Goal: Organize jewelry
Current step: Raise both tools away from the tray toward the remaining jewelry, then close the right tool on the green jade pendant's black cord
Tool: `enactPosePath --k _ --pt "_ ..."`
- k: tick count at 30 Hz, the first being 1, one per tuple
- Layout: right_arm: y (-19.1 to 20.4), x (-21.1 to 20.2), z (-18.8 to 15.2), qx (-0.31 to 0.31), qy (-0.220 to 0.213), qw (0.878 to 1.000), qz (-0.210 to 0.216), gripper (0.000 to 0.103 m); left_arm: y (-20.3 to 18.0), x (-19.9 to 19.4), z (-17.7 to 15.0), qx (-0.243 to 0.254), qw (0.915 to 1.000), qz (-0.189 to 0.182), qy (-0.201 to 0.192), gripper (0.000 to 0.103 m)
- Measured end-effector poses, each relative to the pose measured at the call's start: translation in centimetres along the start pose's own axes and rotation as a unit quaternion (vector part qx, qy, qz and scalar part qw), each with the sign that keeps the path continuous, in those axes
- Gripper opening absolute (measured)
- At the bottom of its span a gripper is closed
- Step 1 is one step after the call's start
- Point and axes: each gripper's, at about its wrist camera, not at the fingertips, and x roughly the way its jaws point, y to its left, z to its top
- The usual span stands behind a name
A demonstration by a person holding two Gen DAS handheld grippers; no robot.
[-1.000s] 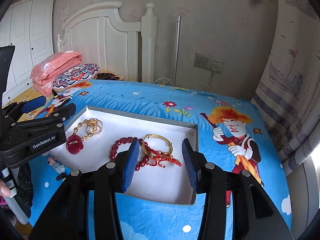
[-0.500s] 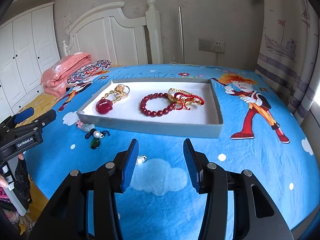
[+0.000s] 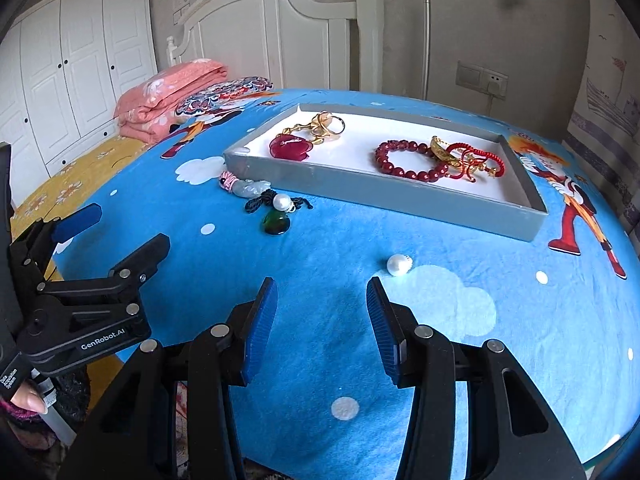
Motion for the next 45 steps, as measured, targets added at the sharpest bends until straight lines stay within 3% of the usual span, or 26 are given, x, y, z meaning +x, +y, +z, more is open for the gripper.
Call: enactPosePath --k 3,21,23,24,25,34,45 --pt "0.3 0.5 0.3 0.003 0.007 1.000 0.007 0.045 0.6 0.5 -0.4 -0.012 0.9999 -0.002 0.012 0.095" --pt "3.7 5.1 4.4 -0.003 0.038 0.999 -0.001 0.045 1.2 -0.4 0.1 -0.004 0.9998 0.014 -0.016 0.095" --pt "4.1 5.5 4.7 -0.012 0.036 0.999 -0.012 0.039 1.4 -0.4 0.2 -0.004 0.9997 0.014 -0.018 0.095" --pt "4.2 5.4 4.6 -0.015 0.034 0.999 -0.013 0.030 1.5 -0.4 0.2 -0.005 0.9997 0.014 -0.018 0.095" --pt "4.2 5.4 4.6 -0.018 0.032 0.999 -0.010 0.021 1.7 -0.4 0.2 -0.006 0.9997 0.015 -0.018 0.095" --pt "3.1 1.9 2.2 -0.023 0.006 0.999 0.030 0.021 2.6 0.0 0.1 -0.021 0.9996 0.014 -0.008 0.095" --pt "0.6 -1.3 0.6 -0.016 -0.022 1.000 0.006 0.021 0.2 1.2 1.5 -0.017 0.9994 -0.022 0.018 0.095"
